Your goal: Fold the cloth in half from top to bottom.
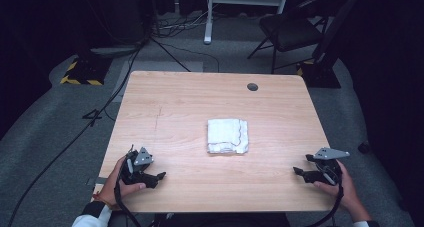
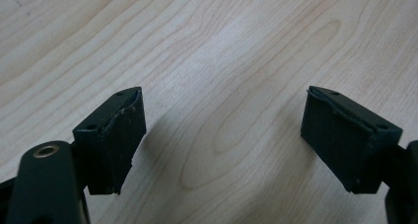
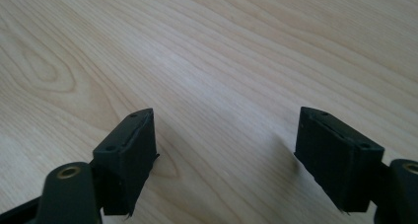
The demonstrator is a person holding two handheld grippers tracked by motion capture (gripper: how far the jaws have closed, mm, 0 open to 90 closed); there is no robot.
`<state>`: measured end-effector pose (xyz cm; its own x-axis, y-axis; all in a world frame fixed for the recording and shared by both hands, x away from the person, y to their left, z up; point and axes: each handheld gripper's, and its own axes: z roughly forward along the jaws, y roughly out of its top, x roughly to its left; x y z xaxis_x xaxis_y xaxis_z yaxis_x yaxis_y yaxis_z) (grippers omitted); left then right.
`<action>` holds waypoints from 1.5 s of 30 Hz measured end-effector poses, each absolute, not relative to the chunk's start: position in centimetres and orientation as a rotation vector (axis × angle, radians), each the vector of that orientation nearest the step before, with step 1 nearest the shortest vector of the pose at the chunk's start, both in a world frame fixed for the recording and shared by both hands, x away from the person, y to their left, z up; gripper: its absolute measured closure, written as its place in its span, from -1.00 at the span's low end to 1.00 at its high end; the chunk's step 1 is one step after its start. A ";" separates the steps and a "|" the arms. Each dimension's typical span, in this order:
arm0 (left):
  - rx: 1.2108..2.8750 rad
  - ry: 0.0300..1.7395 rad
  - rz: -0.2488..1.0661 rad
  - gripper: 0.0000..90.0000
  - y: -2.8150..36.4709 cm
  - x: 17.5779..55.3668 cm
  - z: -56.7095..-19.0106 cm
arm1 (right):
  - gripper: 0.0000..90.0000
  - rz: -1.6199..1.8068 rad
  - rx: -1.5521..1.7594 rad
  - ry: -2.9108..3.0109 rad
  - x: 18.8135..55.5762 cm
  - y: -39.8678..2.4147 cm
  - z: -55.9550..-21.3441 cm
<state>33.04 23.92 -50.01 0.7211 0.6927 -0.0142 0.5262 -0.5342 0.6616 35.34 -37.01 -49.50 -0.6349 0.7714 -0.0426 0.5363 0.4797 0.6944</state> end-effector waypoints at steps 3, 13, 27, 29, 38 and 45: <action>2.234 0.920 0.345 -0.61 24.3 32.8 -50.3 | -0.51 0.991 1.146 2.344 34.8 -37.8 -50.0; 2.213 0.956 0.371 -0.62 24.2 32.5 -50.4 | -0.56 1.016 1.159 2.303 34.5 -38.0 -50.3; 2.211 0.955 0.361 -0.63 24.3 32.5 -50.4 | -0.57 1.014 1.162 2.299 34.5 -38.0 -50.4; 2.217 0.950 0.367 -0.63 24.3 32.5 -50.4 | -0.57 1.014 1.162 2.299 34.5 -38.0 -50.4; 2.214 0.955 0.359 -0.65 24.2 32.6 -50.4 | -0.57 1.013 1.162 2.299 34.5 -38.0 -50.4; 2.217 0.953 0.357 -0.66 24.3 32.6 -50.4 | -0.57 1.015 1.161 2.301 34.5 -38.0 -50.4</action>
